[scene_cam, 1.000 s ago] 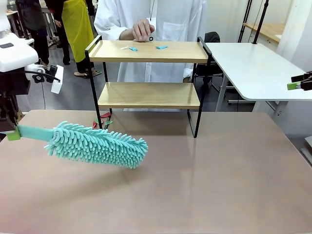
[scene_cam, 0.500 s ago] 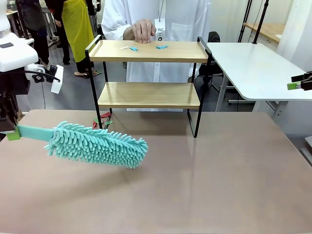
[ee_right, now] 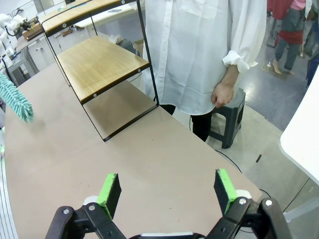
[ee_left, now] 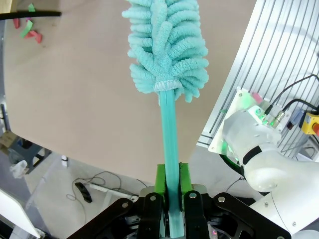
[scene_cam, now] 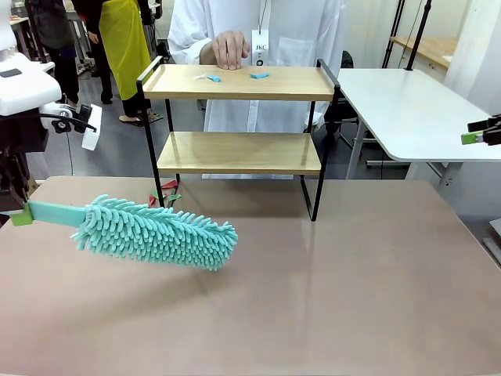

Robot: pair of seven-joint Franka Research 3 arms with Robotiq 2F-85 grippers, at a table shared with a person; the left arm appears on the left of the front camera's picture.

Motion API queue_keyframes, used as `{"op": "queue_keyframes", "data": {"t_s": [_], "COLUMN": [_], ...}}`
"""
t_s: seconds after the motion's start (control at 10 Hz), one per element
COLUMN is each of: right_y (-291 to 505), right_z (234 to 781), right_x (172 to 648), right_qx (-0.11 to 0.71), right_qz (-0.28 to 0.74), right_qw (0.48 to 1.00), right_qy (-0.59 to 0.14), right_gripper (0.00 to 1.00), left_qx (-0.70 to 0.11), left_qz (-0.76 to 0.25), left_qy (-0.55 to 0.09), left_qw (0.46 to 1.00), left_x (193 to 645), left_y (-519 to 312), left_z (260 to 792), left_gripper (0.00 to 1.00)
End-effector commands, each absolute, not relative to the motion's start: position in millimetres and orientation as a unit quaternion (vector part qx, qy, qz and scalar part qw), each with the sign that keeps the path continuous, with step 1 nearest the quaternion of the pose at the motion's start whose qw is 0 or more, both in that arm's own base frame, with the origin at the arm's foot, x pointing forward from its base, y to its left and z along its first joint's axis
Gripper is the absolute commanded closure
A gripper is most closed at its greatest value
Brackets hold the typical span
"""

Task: Clean the shelf.
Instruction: Clean the specific section of the Shelf indicated by the human with the Duster.

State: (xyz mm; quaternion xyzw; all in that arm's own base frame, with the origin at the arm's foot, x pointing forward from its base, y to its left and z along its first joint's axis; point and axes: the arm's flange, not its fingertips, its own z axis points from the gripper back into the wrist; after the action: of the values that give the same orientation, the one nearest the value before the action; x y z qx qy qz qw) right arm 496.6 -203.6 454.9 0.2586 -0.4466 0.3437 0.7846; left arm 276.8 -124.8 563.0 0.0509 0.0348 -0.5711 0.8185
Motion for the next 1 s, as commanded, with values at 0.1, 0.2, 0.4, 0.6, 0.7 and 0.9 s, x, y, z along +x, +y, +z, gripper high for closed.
{"op": "queue_keyframes", "data": {"t_s": [0.1, 0.2, 0.4, 0.6, 0.7, 0.9], "right_y": [-202, -202, -202, -202, -202, -202], "right_z": [457, 457, 457, 457, 457, 457], "right_x": [496, 496, 496, 496, 496, 496], "right_qx": [0.258, 0.258, 0.258, 0.258, 0.258, 0.258], "right_qz": [0.345, 0.345, 0.345, 0.345, 0.345, 0.345], "right_qw": [0.783, 0.783, 0.783, 0.783, 0.783, 0.783], "right_qy": [-0.448, -0.448, -0.448, -0.448, -0.448, -0.448], "right_gripper": [0.0, 0.0, 0.0, 0.0, 0.0, 0.0], "left_qx": [0.056, 0.056, 0.054, 0.01, 0.001, -0.077], "left_qz": [-0.574, -0.574, -0.583, -0.624, -0.637, -0.653], "left_qy": [0.028, 0.028, 0.011, -0.029, -0.036, -0.067], "left_qw": [0.816, 0.816, 0.811, 0.781, 0.77, 0.75], "left_x": [276, 276, 268, 265, 267, 268], "left_y": [-121, -121, -114, -126, -133, -147], "left_z": [561, 561, 585, 610, 620, 647], "left_gripper": [0.87, 0.87, 0.87, 0.87, 0.87, 0.87]}}
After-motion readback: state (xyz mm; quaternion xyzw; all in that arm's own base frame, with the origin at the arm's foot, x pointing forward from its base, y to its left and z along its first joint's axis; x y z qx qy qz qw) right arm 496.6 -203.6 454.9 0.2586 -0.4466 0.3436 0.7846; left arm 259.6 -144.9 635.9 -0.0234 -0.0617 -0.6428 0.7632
